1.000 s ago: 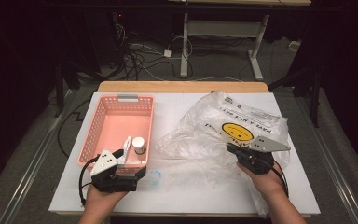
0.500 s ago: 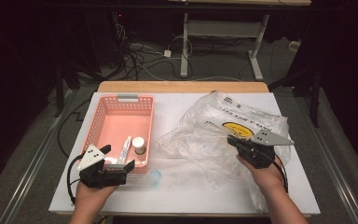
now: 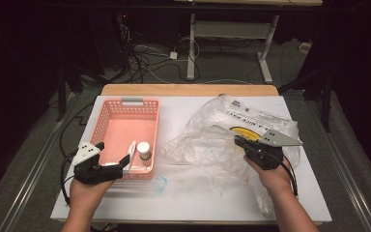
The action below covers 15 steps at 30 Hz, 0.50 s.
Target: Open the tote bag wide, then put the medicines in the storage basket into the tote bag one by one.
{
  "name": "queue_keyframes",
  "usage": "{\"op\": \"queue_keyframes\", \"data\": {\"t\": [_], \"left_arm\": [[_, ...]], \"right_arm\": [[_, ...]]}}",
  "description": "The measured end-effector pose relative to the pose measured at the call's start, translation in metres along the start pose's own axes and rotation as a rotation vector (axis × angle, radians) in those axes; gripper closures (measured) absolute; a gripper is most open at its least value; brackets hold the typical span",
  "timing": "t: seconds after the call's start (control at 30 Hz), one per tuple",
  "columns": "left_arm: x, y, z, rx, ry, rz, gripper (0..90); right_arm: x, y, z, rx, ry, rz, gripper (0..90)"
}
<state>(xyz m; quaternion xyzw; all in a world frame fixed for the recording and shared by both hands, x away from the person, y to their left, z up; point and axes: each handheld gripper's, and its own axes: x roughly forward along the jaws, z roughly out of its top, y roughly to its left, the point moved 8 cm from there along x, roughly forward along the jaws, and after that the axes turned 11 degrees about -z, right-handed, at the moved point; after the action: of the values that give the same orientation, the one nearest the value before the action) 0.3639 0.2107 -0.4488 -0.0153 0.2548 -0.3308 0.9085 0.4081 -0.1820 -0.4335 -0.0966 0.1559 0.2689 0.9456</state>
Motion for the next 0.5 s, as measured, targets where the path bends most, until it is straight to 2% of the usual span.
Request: {"op": "queue_keyframes", "data": {"t": [0.13, 0.3, 0.5], "left_arm": [[0.008, 0.005, 0.013, -0.017, 0.003, -0.007, 0.4], [0.020, 0.017, 0.026, -0.053, -0.003, -0.010, 0.4], [0.028, 0.030, 0.032, -0.071, 0.061, -0.002, 0.4]], "right_arm": [[-0.004, 0.001, 0.000, -0.005, -0.017, 0.010, 90.0], [-0.009, -0.003, 0.000, 0.016, -0.032, 0.018, 90.0], [-0.010, -0.004, -0.004, 0.021, -0.027, 0.020, 90.0]]}}
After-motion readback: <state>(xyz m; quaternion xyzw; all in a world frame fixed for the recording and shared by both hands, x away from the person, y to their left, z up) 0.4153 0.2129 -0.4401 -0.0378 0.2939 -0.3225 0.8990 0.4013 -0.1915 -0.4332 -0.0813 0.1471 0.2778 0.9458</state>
